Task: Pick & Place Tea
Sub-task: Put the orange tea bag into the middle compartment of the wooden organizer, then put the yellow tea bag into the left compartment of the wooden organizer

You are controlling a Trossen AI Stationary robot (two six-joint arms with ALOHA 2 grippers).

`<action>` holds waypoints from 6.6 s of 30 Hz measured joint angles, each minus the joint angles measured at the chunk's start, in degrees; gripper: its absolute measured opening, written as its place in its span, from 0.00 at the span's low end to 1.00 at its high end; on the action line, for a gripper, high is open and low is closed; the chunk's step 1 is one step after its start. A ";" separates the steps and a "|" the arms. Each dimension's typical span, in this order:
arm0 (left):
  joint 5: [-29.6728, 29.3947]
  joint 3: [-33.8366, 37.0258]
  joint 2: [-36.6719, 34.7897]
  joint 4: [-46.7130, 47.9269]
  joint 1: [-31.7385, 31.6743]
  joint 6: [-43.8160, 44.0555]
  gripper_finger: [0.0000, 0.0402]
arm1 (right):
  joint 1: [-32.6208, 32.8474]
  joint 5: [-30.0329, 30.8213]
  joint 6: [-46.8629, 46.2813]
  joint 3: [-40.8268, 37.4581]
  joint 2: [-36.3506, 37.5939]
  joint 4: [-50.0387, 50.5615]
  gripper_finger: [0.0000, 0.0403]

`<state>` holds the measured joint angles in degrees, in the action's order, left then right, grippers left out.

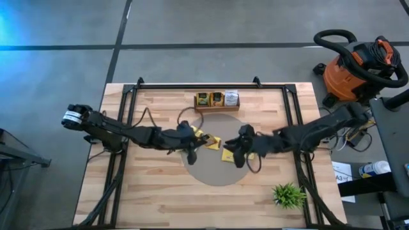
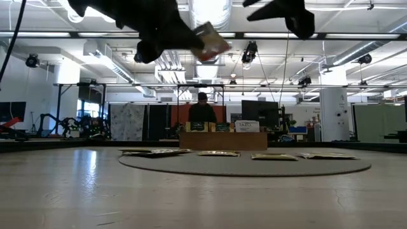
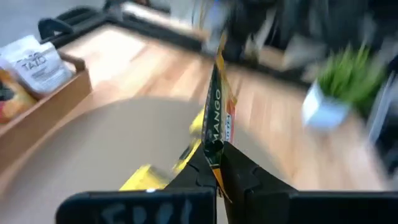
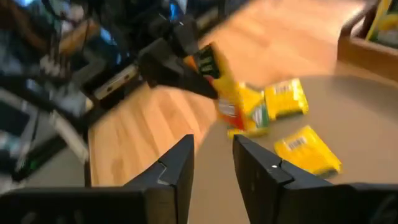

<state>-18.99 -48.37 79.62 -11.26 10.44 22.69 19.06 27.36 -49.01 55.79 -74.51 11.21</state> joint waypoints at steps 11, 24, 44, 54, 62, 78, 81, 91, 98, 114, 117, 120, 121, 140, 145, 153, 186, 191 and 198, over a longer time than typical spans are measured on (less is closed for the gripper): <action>0.91 -9.13 3.26 17.36 -4.54 -21.44 0.01 | -12.69 -18.63 35.28 5.78 0.20 13.12 0.23; 19.09 -9.89 4.26 17.73 -23.11 -37.02 0.01 | -27.30 -24.37 49.41 16.90 -11.69 19.81 0.23; 21.38 -17.45 14.26 18.16 -29.74 -49.30 0.01 | -37.34 -33.87 64.71 35.19 -26.58 32.19 0.21; 21.41 -21.80 16.94 21.33 -29.76 -51.15 0.01 | -37.67 -31.78 64.69 35.01 -26.50 33.77 0.21; 21.31 -21.78 16.89 24.28 -29.60 -51.05 0.01 | -37.89 -30.21 67.60 34.95 -26.48 34.98 0.22; 21.95 -23.20 16.82 23.90 -29.60 -48.78 0.01 | -38.43 -27.86 69.33 34.71 -28.62 34.90 0.30; 22.20 -22.80 16.82 23.63 -29.58 -48.65 0.01 | -38.59 -27.78 69.30 34.69 -28.64 34.90 0.25; 22.28 -22.72 16.82 22.74 -29.58 -48.36 0.01 | -38.96 -27.84 69.14 34.62 -28.64 34.88 0.12; 21.01 -22.63 16.82 22.26 -29.70 -45.52 0.11 | -39.56 -27.81 69.61 34.56 -28.64 34.60 0.02; 18.01 -16.78 12.76 20.86 -34.47 -25.48 0.23 | -51.08 -39.24 70.02 29.86 -30.28 26.07 0.02; 18.07 -12.24 9.27 18.32 -34.22 -22.72 0.23 | -52.81 -39.45 71.89 29.28 -32.18 25.86 0.02; 18.10 -7.93 5.49 15.22 -34.17 -19.50 0.23 | -53.36 -42.06 73.35 28.97 -34.18 24.29 0.02; 18.07 -6.79 4.14 14.14 -34.17 -18.22 0.23 | -53.54 -42.93 73.42 28.94 -34.70 23.73 0.02; 8.29 5.91 -8.61 12.30 -34.21 -10.46 0.23 | -53.67 -39.33 79.30 28.96 -37.85 26.07 0.02; 8.36 7.25 -8.40 12.28 -34.21 -9.59 0.23 | -53.54 -39.47 79.27 28.74 -38.06 26.05 0.03; 8.38 7.49 -8.40 12.36 -34.21 -8.77 0.23 | -53.43 -39.89 79.22 28.72 -38.06 25.83 0.22; 21.47 7.49 -9.80 24.36 -31.57 -3.00 0.23 | -45.67 -45.38 49.33 31.52 -32.60 28.67 0.36; 21.51 7.49 -10.12 27.84 -30.15 0.99 0.23 | -40.80 -43.38 47.66 31.52 -32.57 28.71 0.34; 21.56 7.49 -10.17 27.84 -27.11 5.69 0.23 | -35.45 -39.18 45.76 31.52 -31.58 28.78 0.31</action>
<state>2.57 -40.88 69.45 16.58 -16.67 28.38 -16.39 -11.82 -3.25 87.31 -106.09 39.99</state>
